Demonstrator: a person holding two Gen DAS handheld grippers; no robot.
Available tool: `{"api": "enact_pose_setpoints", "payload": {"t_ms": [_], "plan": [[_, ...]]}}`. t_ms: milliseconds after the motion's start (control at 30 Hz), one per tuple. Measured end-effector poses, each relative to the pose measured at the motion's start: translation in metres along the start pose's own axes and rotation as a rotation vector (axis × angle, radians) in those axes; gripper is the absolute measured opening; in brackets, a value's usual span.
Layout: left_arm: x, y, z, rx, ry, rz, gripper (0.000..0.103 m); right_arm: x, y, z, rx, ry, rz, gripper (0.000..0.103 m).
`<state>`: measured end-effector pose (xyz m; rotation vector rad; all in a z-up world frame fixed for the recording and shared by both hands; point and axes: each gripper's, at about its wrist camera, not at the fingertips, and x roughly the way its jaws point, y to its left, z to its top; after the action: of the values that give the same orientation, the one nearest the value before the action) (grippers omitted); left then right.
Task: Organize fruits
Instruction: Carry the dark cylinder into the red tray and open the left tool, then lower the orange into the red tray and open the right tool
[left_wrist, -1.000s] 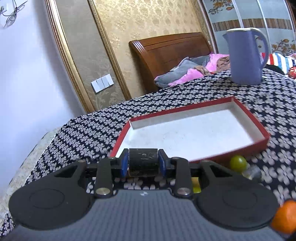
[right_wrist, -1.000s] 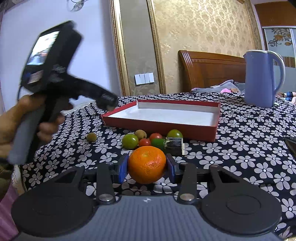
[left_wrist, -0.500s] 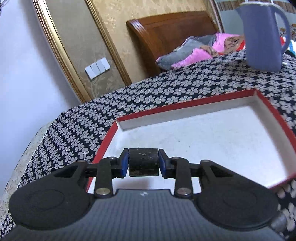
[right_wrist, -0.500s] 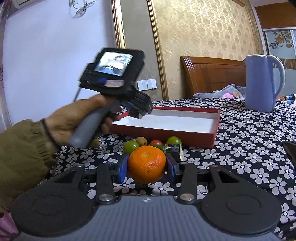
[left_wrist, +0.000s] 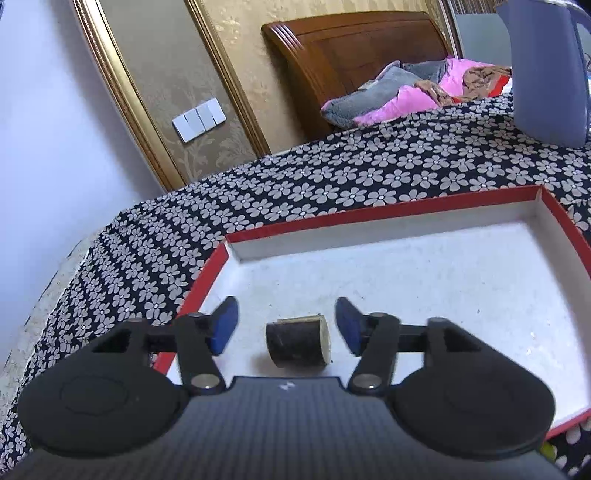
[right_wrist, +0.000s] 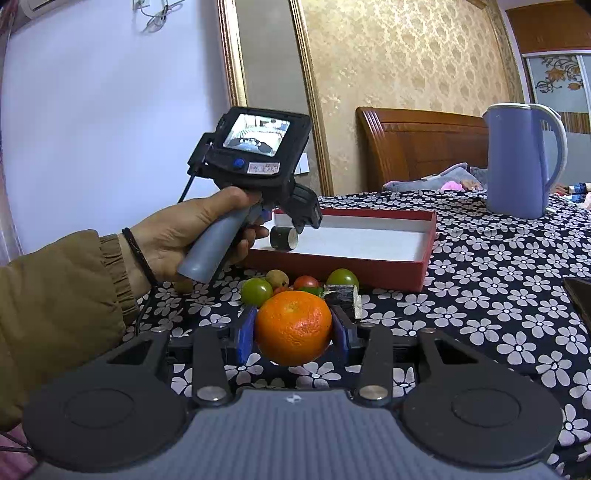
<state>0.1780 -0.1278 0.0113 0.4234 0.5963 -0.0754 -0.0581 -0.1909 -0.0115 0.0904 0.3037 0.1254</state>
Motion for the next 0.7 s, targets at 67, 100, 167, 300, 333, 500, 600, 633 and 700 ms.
{"api": "enact_pose_setpoints", "payload": {"t_ms": [67,100,167,300,333,500,600,633,700], "plan": [[-0.008,0.004,-0.003,-0.004,-0.012,0.004,0.071,0.001,0.001,0.0,-0.003,0.001,-0.002,0.042],[-0.012,0.007,-0.005,-0.011,-0.019,0.004,0.078,0.002,0.001,0.001,-0.006,0.0,-0.004,0.042],[-0.02,0.011,-0.008,-0.018,-0.032,0.002,0.079,0.003,0.0,0.004,-0.014,-0.002,-0.01,0.042],[-0.035,0.022,-0.016,-0.039,-0.047,0.007,0.09,0.009,-0.003,0.013,-0.033,-0.003,-0.029,0.042],[-0.04,0.025,-0.019,-0.044,-0.055,0.009,0.092,0.011,-0.004,0.016,-0.041,-0.004,-0.037,0.042],[-0.055,0.039,-0.035,-0.062,-0.068,0.008,0.098,0.031,-0.016,0.036,-0.074,-0.003,-0.09,0.042],[-0.063,0.048,-0.045,-0.079,-0.076,0.013,0.103,0.049,-0.025,0.048,-0.094,0.006,-0.129,0.042],[-0.065,0.052,-0.049,-0.085,-0.077,0.017,0.103,0.056,-0.028,0.052,-0.098,0.01,-0.14,0.042],[-0.069,0.059,-0.056,-0.099,-0.075,0.022,0.103,0.069,-0.033,0.062,-0.103,0.016,-0.164,0.042]]}}
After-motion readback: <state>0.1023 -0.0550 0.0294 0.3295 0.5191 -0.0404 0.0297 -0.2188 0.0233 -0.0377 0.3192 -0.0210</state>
